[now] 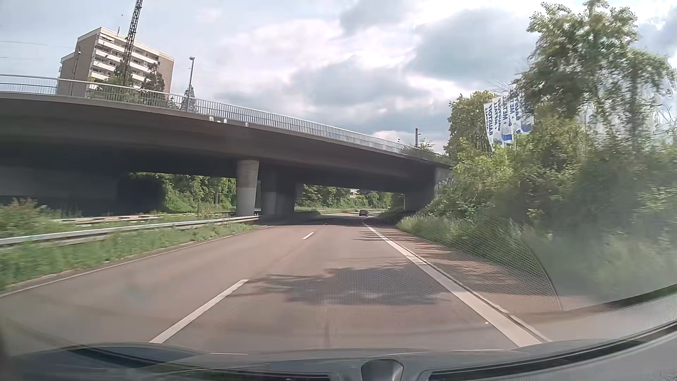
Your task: Follow the waypoints while adhering to traffic rules and regulations
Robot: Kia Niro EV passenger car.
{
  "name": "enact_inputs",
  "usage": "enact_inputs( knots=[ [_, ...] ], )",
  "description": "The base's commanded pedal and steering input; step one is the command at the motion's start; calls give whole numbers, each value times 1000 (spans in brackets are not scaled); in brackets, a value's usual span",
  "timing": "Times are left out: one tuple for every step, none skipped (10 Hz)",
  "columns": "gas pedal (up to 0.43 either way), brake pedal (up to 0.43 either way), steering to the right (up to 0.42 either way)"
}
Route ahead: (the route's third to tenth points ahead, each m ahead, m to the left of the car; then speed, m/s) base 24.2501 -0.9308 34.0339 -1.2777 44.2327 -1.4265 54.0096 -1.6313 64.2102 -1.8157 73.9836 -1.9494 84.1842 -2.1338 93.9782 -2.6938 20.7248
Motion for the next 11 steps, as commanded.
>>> enact_inputs(
  knots=[
    [110,0,0],
    [110,0,0],
    [98,0,0],
    [98,0,0],
    [98,0,0],
    [87,0,0],
    [87,0,0],
    [87,0,0],
    [87,0,0],
    [87,0,0],
    [87,0,0]
  ],
)
